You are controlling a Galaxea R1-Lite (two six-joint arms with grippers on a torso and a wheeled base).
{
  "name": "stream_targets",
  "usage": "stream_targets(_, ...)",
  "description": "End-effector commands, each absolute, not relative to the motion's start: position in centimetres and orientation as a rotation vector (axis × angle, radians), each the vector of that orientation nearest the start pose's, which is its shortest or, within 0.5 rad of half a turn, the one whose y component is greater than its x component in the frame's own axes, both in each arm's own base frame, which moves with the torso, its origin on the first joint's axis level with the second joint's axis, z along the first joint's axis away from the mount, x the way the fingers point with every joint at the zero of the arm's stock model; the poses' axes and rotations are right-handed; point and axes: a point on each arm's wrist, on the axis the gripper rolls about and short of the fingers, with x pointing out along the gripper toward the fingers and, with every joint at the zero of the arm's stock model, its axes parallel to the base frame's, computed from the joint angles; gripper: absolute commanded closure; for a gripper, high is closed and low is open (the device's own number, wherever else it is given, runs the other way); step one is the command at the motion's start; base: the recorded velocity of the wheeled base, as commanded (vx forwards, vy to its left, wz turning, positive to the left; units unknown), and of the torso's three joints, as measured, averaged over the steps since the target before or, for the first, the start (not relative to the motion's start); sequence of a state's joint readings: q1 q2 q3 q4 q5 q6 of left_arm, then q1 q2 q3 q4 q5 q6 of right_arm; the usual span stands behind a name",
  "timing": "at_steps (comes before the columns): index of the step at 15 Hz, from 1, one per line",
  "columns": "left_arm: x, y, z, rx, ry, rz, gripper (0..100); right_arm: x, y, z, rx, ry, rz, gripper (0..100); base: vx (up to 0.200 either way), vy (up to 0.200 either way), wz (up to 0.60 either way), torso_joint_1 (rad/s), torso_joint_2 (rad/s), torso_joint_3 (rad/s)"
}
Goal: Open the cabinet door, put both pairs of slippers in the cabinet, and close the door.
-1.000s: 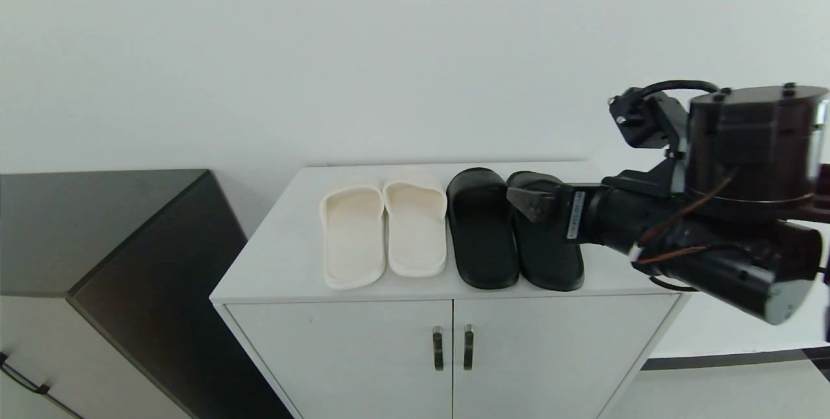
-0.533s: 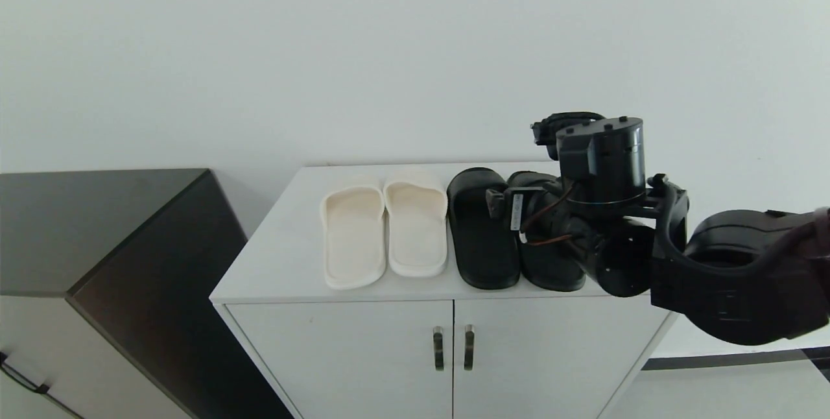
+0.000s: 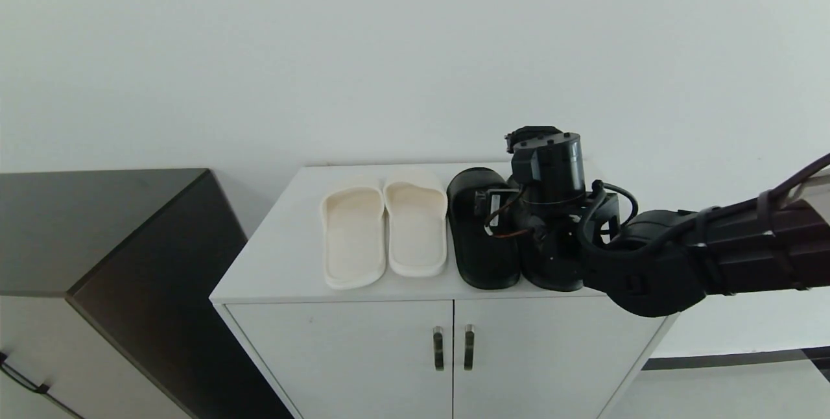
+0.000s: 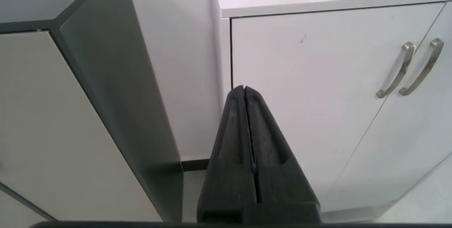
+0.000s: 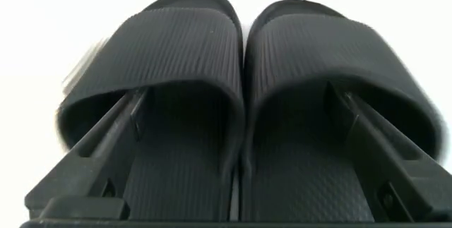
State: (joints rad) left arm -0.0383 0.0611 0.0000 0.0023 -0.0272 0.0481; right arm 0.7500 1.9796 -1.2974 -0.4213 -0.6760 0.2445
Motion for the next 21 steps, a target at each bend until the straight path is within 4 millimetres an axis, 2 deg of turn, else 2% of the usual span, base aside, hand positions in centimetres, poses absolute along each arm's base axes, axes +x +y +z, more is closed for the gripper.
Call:
stream_targets(1, -1.8, 0.0, 7.7, 0.043, 0.063, -0.067, 100, 31.5, 26.2, 18.5, 0.05, 0.222, 0.026, 0, 0.0, 0.0, 0.0, 0.0, 0.0, 0.0)
stream_targets(3, -1.8, 0.0, 7.7, 0.043, 0.063, -0.067, 100, 32.1, 26.1, 18.6, 0.036, 0.202, 0.022, 0, 0.0, 0.0, 0.0, 0.0, 0.0, 0.0)
stream_targets(5, -1.8, 0.0, 7.7, 0.043, 0.063, -0.067, 100, 33.8, 25.9, 18.2, 0.017, 0.145, 0.007, 0, 0.0, 0.0, 0.0, 0.0, 0.0, 0.0)
stream_targets(7, -1.8, 0.0, 7.7, 0.042, 0.063, -0.067, 100, 34.2, 26.1, 18.1, 0.022, 0.136, 0.01, 0, 0.0, 0.0, 0.0, 0.0, 0.0, 0.0)
stream_targets(8, -1.8, 0.0, 7.7, 0.042, 0.063, -0.067, 100, 34.3, 26.1, 17.9, 0.02, 0.139, 0.009, 100, 0.0, 0.0, 0.0, 0.0, 0.0, 0.0)
stream_targets(14, -1.8, 0.0, 7.7, 0.04, 0.063, -0.067, 100, 34.1, 26.1, 18.3, 0.023, 0.132, 0.007, 100, 0.0, 0.0, 0.0, 0.0, 0.0, 0.0)
stream_targets(17, -1.8, 0.0, 7.7, 0.026, 0.061, -0.065, 100, 33.3, 25.4, 19.1, 0.026, 0.126, 0.007, 100, 0.0, 0.0, 0.0, 0.0, 0.0, 0.0)
stream_targets(19, -1.9, 0.0, 7.6, 0.026, 0.051, -0.053, 100, 31.5, 24.6, 20.2, 0.031, 0.127, 0.055, 100, 0.0, 0.0, 0.0, 0.0, 0.0, 0.0)
stream_targets(21, -1.9, 0.0, 7.6, 0.023, 0.05, -0.053, 100, 28.0, 23.3, 22.1, 0.044, 0.127, 0.221, 100, 0.0, 0.0, 0.0, 0.0, 0.0, 0.0)
